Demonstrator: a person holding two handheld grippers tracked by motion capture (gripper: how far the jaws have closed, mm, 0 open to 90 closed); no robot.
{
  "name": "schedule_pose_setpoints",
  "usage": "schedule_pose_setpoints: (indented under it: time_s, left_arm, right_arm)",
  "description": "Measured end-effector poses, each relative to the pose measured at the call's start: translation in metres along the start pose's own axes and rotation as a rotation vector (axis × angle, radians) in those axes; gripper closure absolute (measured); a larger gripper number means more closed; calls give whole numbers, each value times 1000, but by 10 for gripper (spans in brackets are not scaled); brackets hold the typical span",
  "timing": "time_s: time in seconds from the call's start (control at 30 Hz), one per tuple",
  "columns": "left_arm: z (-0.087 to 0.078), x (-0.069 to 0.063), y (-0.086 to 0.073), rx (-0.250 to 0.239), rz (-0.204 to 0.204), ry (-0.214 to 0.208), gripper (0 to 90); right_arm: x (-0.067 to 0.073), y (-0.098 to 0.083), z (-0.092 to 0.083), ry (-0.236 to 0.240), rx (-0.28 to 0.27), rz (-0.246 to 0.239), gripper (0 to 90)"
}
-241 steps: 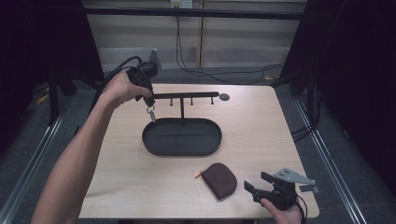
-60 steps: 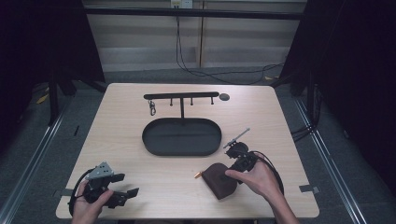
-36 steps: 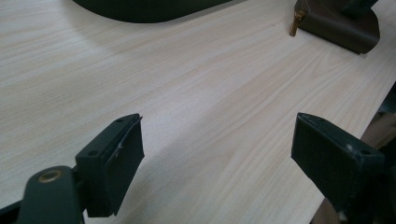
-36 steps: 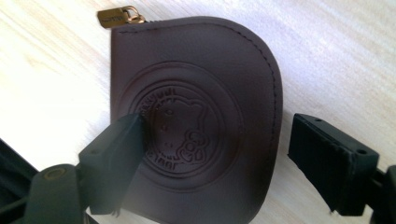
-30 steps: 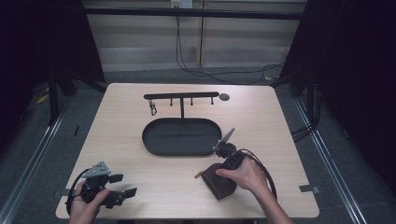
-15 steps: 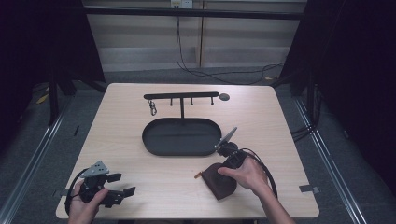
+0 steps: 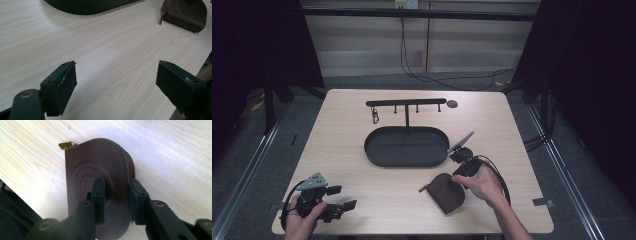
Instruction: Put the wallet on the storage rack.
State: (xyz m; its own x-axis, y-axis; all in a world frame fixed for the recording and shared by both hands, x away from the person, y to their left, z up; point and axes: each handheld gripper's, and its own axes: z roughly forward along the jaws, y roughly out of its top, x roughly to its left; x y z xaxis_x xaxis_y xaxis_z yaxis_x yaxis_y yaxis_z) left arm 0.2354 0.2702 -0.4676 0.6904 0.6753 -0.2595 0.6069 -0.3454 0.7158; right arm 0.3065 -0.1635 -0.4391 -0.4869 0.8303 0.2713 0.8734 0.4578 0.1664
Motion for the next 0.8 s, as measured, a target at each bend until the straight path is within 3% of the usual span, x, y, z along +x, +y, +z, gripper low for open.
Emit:
schedule_pose_setpoints:
  time_s: [0.27, 0.6, 0.8]
  left_arm:
    - [-1, 0, 0, -1, -1, -4, 167]
    - [0, 0, 0, 2, 0, -5, 167]
    - [0, 0, 0, 0, 0, -6, 167]
  right_arm:
    - [5, 3, -8, -15, -10, -16, 761]
    - [9, 9, -19, 3, -21, -44, 825]
    - [10, 12, -27, -23, -15, -40, 839]
